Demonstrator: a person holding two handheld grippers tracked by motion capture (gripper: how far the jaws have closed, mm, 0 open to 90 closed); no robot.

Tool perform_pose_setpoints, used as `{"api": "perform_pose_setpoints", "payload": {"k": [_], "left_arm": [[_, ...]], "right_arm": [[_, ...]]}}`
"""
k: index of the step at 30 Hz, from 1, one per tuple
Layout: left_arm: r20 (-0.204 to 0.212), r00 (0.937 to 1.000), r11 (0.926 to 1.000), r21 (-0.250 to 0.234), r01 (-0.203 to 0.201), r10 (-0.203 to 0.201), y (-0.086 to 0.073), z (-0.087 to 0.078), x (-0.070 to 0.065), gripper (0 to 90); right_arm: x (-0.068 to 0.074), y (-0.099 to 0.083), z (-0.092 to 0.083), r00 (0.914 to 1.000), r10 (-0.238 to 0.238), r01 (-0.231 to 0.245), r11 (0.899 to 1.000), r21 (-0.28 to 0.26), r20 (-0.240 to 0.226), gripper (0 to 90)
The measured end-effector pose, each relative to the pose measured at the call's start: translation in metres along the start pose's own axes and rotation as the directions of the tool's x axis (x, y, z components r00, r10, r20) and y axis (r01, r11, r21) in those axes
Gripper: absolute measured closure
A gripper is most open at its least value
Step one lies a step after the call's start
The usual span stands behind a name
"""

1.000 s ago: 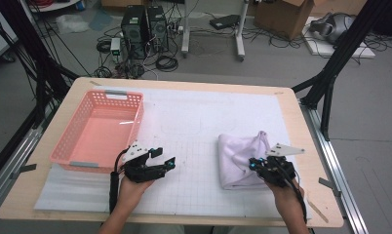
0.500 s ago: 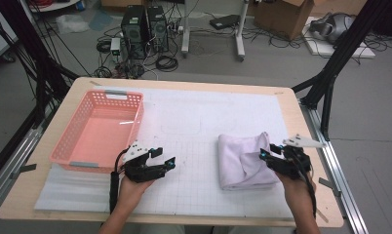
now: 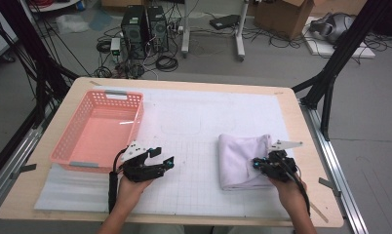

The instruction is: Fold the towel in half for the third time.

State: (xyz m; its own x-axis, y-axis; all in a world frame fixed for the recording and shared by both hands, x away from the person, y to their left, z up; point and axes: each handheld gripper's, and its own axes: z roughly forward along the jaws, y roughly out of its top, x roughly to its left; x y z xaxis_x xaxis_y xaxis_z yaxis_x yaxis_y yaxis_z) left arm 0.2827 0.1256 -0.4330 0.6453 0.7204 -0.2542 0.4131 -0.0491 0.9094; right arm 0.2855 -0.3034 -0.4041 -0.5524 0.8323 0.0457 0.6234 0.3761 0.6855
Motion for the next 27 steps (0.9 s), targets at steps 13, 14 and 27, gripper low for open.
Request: {"api": "perform_pose_setpoints", "payload": {"k": [13, 14, 27], "left_arm": [[-0.005, 1.0000, 1.0000, -0.005, 0.005, -0.005, 0.000, -0.001, 0.000, 34.2], [-0.004, 1.0000, 1.0000, -0.004, 0.003, -0.003, 0.000, -0.001, 0.000, 34.1], [-0.005, 1.0000, 1.0000, -0.007, 0.007, -0.007, 0.000, -0.001, 0.001, 34.2]], "right_arm": [[-0.022, -0.040, -0.063, 0.9910, 0.085, -0.077, 0.994, -0.083, 0.103, 65.1], [-0.022, -0.037, -0.065, 0.9912, 0.086, -0.076, 0.992, -0.097, 0.101, 64.3], [0.004, 0.010, -0.009, 0.9963, -0.049, 0.049, 0.999, 0.012, 0.070, 63.1]]}}
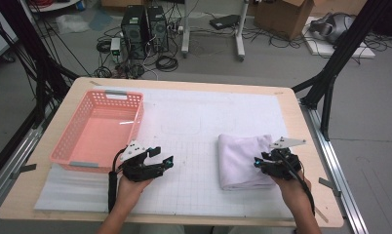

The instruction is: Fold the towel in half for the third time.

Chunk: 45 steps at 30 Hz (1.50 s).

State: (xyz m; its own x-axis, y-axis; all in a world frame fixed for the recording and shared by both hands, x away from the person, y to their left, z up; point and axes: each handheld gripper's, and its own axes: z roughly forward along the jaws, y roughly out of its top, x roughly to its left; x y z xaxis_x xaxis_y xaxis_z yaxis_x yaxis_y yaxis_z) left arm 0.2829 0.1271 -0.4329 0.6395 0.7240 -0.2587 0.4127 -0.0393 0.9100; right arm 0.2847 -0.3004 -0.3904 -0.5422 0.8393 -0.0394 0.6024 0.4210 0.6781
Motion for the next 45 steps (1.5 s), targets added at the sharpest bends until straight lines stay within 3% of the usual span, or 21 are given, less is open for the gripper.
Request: {"api": "perform_pose_setpoints", "payload": {"k": [3, 8, 11, 15, 17, 18, 20, 24, 28, 31, 34, 37, 39, 45], "left_arm": [[-0.003, 1.0000, 1.0000, 0.004, -0.002, 0.002, 0.000, -0.001, 0.001, 34.1], [-0.005, 1.0000, 1.0000, 0.001, -0.002, 0.002, 0.000, -0.001, 0.001, 34.1], [-0.006, 1.0000, 1.0000, 0.002, -0.003, 0.003, 0.000, -0.001, 0.001, 34.1], [-0.007, 1.0000, 1.0000, 0.001, -0.002, 0.002, 0.000, 0.000, 0.000, 34.1], [-0.007, 1.0000, 1.0000, 0.001, -0.002, 0.002, 0.000, 0.000, 0.000, 34.1], [-0.005, 1.0000, 1.0000, 0.003, -0.002, 0.002, 0.000, 0.000, 0.001, 34.1], [-0.005, 1.0000, 1.0000, -0.001, 0.000, 0.000, 0.000, -0.001, 0.001, 34.2], [-0.006, 1.0000, 1.0000, -0.001, 0.003, -0.003, 0.000, -0.001, 0.002, 34.2], [-0.003, 1.0000, 1.0000, -0.002, 0.008, -0.008, 0.000, -0.001, 0.003, 34.1], [-0.005, 1.0000, 1.0000, -0.002, 0.007, -0.007, 0.000, -0.002, 0.004, 34.1], [-0.010, 0.9999, 1.0000, -0.005, 0.006, -0.006, 0.000, -0.002, 0.004, 34.1], [-0.011, 0.9999, 1.0000, -0.006, 0.003, -0.003, 0.000, -0.003, 0.004, 34.1], [-0.011, 0.9999, 0.9999, -0.008, 0.008, -0.008, 0.001, -0.003, 0.004, 34.1], [-0.005, 1.0000, 1.0000, -0.003, 0.005, -0.005, 0.001, -0.002, 0.004, 34.1]], "right_arm": [[-0.001, -0.019, -0.004, 0.9999, 0.002, -0.002, 0.999, 0.032, 0.011, 64.3], [-0.009, -0.057, -0.024, 0.9983, 0.058, -0.058, 0.997, 0.060, 0.005, 64.9], [-0.014, -0.062, -0.034, 0.9976, 0.069, -0.069, 0.997, 0.047, 0.004, 63.0], [-0.019, -0.038, -0.042, 0.9963, 0.086, -0.086, 0.995, -0.054, 0.000, 60.8], [-0.019, -0.029, -0.041, 0.9972, 0.075, -0.074, 0.995, -0.071, 0.005, 60.3], [-0.020, -0.007, -0.033, 0.9987, 0.045, -0.042, 0.994, -0.099, 0.024, 60.2], [-0.021, 0.008, -0.022, 0.9989, 0.030, -0.026, 0.993, -0.113, 0.037, 60.4], [-0.028, 0.034, 0.015, 0.9978, 0.056, -0.052, 0.994, -0.098, 0.037, 64.5], [-0.035, 0.031, 0.045, 0.9940, 0.045, -0.047, 0.999, 0.019, 0.100, 67.0], [-0.041, 0.013, 0.047, 0.9933, 0.049, -0.055, 0.997, 0.057, 0.105, 68.3], [-0.045, -0.001, 0.040, 0.9934, 0.060, -0.063, 0.997, 0.035, 0.097, 64.8], [-0.044, 0.008, 0.037, 0.9952, 0.034, -0.035, 0.999, 0.005, 0.092, 60.2], [-0.040, 0.021, 0.038, 0.9979, 0.024, -0.022, 0.999, -0.037, 0.059, 56.8], [-0.022, 0.055, 0.063, 0.9952, -0.097, 0.097, 0.995, -0.004, -0.015, 48.8]]}}
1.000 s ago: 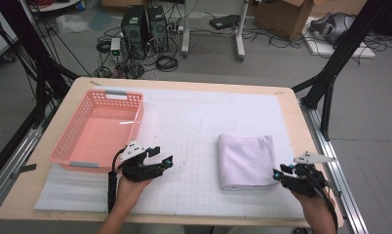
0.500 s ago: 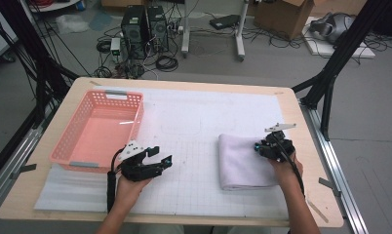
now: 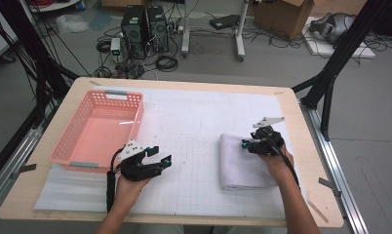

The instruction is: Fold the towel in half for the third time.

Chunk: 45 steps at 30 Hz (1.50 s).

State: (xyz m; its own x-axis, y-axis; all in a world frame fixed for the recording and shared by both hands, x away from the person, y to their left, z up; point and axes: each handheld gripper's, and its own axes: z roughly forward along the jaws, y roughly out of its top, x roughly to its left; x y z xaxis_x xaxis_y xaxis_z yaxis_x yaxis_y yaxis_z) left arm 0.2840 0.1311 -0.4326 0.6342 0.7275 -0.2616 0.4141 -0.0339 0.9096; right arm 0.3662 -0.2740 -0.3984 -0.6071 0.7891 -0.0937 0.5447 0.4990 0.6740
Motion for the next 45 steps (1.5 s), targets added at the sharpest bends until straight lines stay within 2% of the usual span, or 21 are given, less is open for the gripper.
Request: {"api": "perform_pose_setpoints", "payload": {"k": [3, 4, 6, 8, 9, 12, 15, 17, 19, 21, 23, 25, 26, 30, 32, 34, 36, 38, 40, 42, 45], "left_arm": [[0.001, 1.0000, 1.0000, 0.003, -0.003, 0.003, 0.000, 0.000, 0.000, 34.1], [0.000, 1.0000, 1.0000, 0.003, -0.002, 0.002, 0.000, 0.000, 0.000, 34.1], [0.001, 1.0000, 1.0000, 0.002, -0.002, 0.002, 0.000, 0.000, 0.000, 34.1], [0.000, 1.0000, 1.0000, 0.001, 0.001, -0.001, 0.000, 0.000, 0.000, 34.1], [0.001, 1.0000, 1.0000, -0.001, 0.003, -0.003, 0.000, 0.000, 0.000, 34.1], [0.000, 1.0000, 1.0000, 0.000, 0.001, -0.001, 0.000, 0.000, 0.001, 34.1], [-0.001, 1.0000, 1.0000, -0.004, 0.004, -0.004, 0.000, 0.000, 0.001, 34.2], [0.000, 1.0000, 1.0000, -0.004, 0.004, -0.004, 0.000, 0.000, 0.000, 34.1], [0.001, 1.0000, 1.0000, -0.007, 0.007, -0.007, 0.001, -0.001, 0.001, 34.1], [0.000, 1.0000, 1.0000, -0.006, 0.004, -0.004, 0.001, -0.001, 0.001, 34.1], [-0.001, 1.0000, 1.0000, -0.004, 0.003, -0.003, 0.001, -0.002, 0.001, 34.1], [0.001, 1.0000, 1.0000, -0.007, 0.005, -0.005, 0.000, -0.001, 0.000, 34.1], [0.000, 1.0000, 1.0000, -0.008, 0.006, -0.006, 0.001, -0.001, 0.000, 34.1], [0.003, 1.0000, 1.0000, -0.007, -0.003, 0.003, 0.001, -0.001, -0.001, 34.2], [0.007, 1.0000, 0.9999, -0.010, -0.002, 0.002, 0.001, 0.000, -0.002, 34.1], [0.013, 0.9999, 0.9999, -0.010, -0.008, 0.008, 0.000, 0.000, -0.002, 34.0], [0.016, 0.9998, 0.9999, -0.008, -0.012, 0.012, 0.000, 0.001, -0.003, 34.0], [0.020, 0.9997, 0.9999, -0.008, -0.013, 0.013, 0.000, 0.001, -0.004, 33.9], [0.021, 0.9997, 0.9998, -0.011, -0.014, 0.014, 0.000, 0.001, -0.004, 33.8], [0.021, 0.9997, 0.9998, -0.009, -0.015, 0.015, 0.000, 0.001, -0.004, 33.4], [0.017, 0.9997, 0.9998, -0.014, -0.016, 0.017, 0.000, 0.001, -0.004, 32.3]], "right_arm": [[0.005, 0.011, 0.016, 0.9985, -0.013, 0.014, 1.000, 0.026, -0.053, 43.4], [0.006, 0.014, 0.023, 0.9969, -0.010, 0.014, 0.999, 0.047, -0.078, 44.5], [0.007, 0.016, 0.034, 0.9938, -0.016, 0.027, 0.995, 0.094, -0.110, 56.6], [0.008, 0.018, 0.037, 0.9899, -0.019, 0.032, 0.995, 0.095, -0.140, 77.9], [0.010, 0.020, 0.035, 0.9902, -0.032, 0.044, 0.995, 0.084, -0.136, 81.3], [0.018, 0.025, 0.031, 0.9861, -0.098, 0.103, 0.994, 0.031, -0.134, 82.2], [0.029, 0.032, 0.031, 0.9772, -0.150, 0.146, 0.988, -0.042, -0.150, 81.8], [0.036, 0.035, 0.037, 0.9802, -0.164, 0.162, 0.986, -0.024, -0.111, 74.6], [0.036, 0.034, 0.041, 0.9890, -0.139, 0.139, 0.990, 0.003, -0.052, 57.1], [0.028, 0.031, 0.032, 0.9962, -0.087, 0.087, 0.996, -0.034, -0.007, 53.8], [0.015, 0.024, 0.015, 0.9986, -0.029, 0.033, 0.995, -0.091, 0.044, 55.6], [-0.001, 0.014, 0.001, 0.9946, 0.026, -0.018, 0.996, -0.082, 0.101, 63.9], [-0.007, 0.008, -0.003, 0.9907, 0.046, -0.036, 0.997, -0.072, 0.129, 64.5], [-0.025, -0.022, -0.002, 0.9786, 0.095, -0.099, 0.995, 0.015, 0.182, 69.9], [-0.030, -0.035, 0.002, 0.9752, 0.141, -0.147, 0.989, 0.025, 0.171, 70.1], [-0.033, -0.045, 0.001, 0.9644, 0.199, -0.199, 0.980, -0.018, 0.174, 70.0], [-0.032, -0.047, -0.003, 0.9533, 0.205, -0.206, 0.978, -0.017, 0.222, 69.5], [-0.031, -0.048, -0.009, 0.9483, 0.219, -0.216, 0.976, -0.038, 0.230, 65.5], [-0.029, -0.050, -0.020, 0.9519, 0.238, -0.222, 0.970, -0.102, 0.193, 59.8], [-0.023, -0.056, -0.034, 0.9539, 0.253, -0.227, 0.961, -0.158, 0.162, 58.4], [-0.010, -0.073, -0.051, 0.9606, 0.250, -0.225, 0.957, -0.185, 0.122, 59.1]]}}
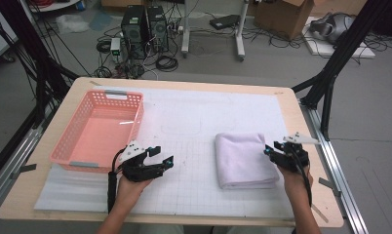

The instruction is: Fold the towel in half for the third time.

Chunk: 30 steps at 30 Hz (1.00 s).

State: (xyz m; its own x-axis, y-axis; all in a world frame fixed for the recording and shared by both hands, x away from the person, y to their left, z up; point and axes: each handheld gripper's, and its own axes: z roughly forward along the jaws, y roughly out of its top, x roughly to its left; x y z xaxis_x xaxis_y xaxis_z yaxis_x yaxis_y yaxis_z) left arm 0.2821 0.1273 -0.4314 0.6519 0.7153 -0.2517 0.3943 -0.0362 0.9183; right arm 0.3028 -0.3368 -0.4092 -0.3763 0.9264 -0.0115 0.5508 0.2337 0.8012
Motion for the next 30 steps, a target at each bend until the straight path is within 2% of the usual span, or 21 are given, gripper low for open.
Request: {"api": "perform_pose_setpoints", "payload": {"k": [4, 6, 7, 8, 10, 11, 12, 13, 14, 15, 17, 19, 21, 22, 23, 24, 25, 27, 30], "left_arm": [[-0.002, 1.0000, 1.0000, 0.004, -0.005, 0.005, 0.000, 0.000, 0.000, 32.0], [-0.004, 1.0000, 1.0000, 0.003, -0.006, 0.006, 0.000, 0.000, -0.001, 31.9], [-0.003, 1.0000, 1.0000, 0.002, -0.007, 0.007, 0.000, 0.000, -0.002, 32.0], [-0.001, 1.0000, 1.0000, 0.003, -0.007, 0.008, 0.000, 0.000, -0.002, 32.0], [0.002, 1.0000, 1.0000, 0.003, -0.009, 0.009, 0.000, 0.001, -0.003, 32.0], [-0.001, 0.9999, 0.9999, 0.006, -0.011, 0.011, 0.000, 0.001, -0.004, 32.0], [0.002, 0.9999, 0.9999, 0.010, -0.013, 0.013, 0.000, 0.002, -0.004, 32.0], [0.002, 0.9999, 0.9999, 0.010, -0.013, 0.013, 0.000, 0.002, -0.004, 32.0], [-0.001, 0.9999, 0.9999, 0.010, -0.013, 0.013, -0.001, 0.002, -0.004, 32.0], [0.000, 0.9999, 0.9999, 0.008, -0.012, 0.012, -0.001, 0.002, -0.004, 32.0], [0.002, 0.9999, 0.9998, 0.012, -0.015, 0.015, 0.000, 0.002, -0.004, 32.0], [-0.003, 0.9999, 0.9999, 0.007, -0.010, 0.010, 0.000, 0.001, -0.003, 32.0], [-0.005, 1.0000, 0.9999, 0.008, -0.008, 0.008, 0.000, 0.001, -0.002, 32.0], [-0.004, 1.0000, 0.9999, 0.007, -0.008, 0.009, 0.000, 0.001, -0.002, 32.1], [-0.004, 1.0000, 0.9999, 0.007, -0.008, 0.009, 0.000, 0.001, -0.002, 32.0], [-0.004, 0.9999, 0.9999, 0.005, -0.010, 0.010, 0.000, 0.001, -0.003, 32.1], [-0.003, 0.9999, 0.9999, 0.004, -0.013, 0.013, 0.000, 0.001, -0.004, 32.0], [-0.004, 0.9998, 0.9998, 0.001, -0.019, 0.019, 0.000, 0.001, -0.004, 32.0], [-0.015, 0.9998, 0.9999, -0.011, -0.014, 0.013, 0.000, 0.001, -0.004, 27.8]], "right_arm": [[0.012, -0.028, -0.019, 0.9966, -0.051, 0.052, 0.998, 0.024, -0.065, 60.0], [0.016, -0.038, -0.022, 0.9938, -0.095, 0.099, 0.993, 0.060, -0.058, 62.6], [0.016, -0.043, -0.022, 0.9933, -0.097, 0.102, 0.992, 0.080, -0.063, 62.2], [0.015, -0.047, -0.024, 0.9953, -0.062, 0.069, 0.994, 0.090, -0.075, 59.3], [0.010, -0.050, -0.030, 0.9984, 0.008, -0.003, 0.996, 0.089, -0.056, 49.3], [0.007, -0.052, -0.031, 0.9962, 0.060, -0.054, 0.994, 0.096, -0.063, 49.8], [0.004, -0.054, -0.030, 0.9891, 0.108, -0.098, 0.990, 0.103, -0.100, 56.7], [0.001, -0.056, -0.028, 0.9755, 0.151, -0.135, 0.985, 0.111, -0.160, 67.3], [0.001, -0.057, -0.029, 0.9710, 0.155, -0.137, 0.985, 0.106, -0.182, 75.2], [0.004, -0.057, -0.030, 0.9743, 0.127, -0.110, 0.989, 0.098, -0.186, 79.5], [0.011, -0.055, -0.034, 0.9761, 0.076, -0.056, 0.993, 0.102, -0.204, 81.5], [0.014, -0.054, -0.040, 0.9757, 0.058, -0.036, 0.994, 0.104, -0.211, 81.4], [0.014, -0.057, -0.045, 0.9782, 0.062, -0.040, 0.993, 0.109, -0.198, 79.6], [0.013, -0.059, -0.045, 0.9822, 0.055, -0.036, 0.993, 0.110, -0.180, 74.6], [0.013, -0.061, -0.044, 0.9847, 0.060, -0.042, 0.993, 0.109, -0.164, 65.2], [0.010, -0.062, -0.043, 0.9892, 0.075, -0.063, 0.993, 0.100, -0.125, 55.4], [0.008, -0.062, -0.043, 0.9905, 0.082, -0.073, 0.993, 0.088, -0.110, 51.1], [0.007, -0.059, -0.048, 0.9941, 0.071, -0.068, 0.997, 0.038, -0.082, 50.9], [0.011, -0.053, -0.055, 0.9990, 0.006, -0.008, 0.998, -0.060, -0.045, 52.2]]}}
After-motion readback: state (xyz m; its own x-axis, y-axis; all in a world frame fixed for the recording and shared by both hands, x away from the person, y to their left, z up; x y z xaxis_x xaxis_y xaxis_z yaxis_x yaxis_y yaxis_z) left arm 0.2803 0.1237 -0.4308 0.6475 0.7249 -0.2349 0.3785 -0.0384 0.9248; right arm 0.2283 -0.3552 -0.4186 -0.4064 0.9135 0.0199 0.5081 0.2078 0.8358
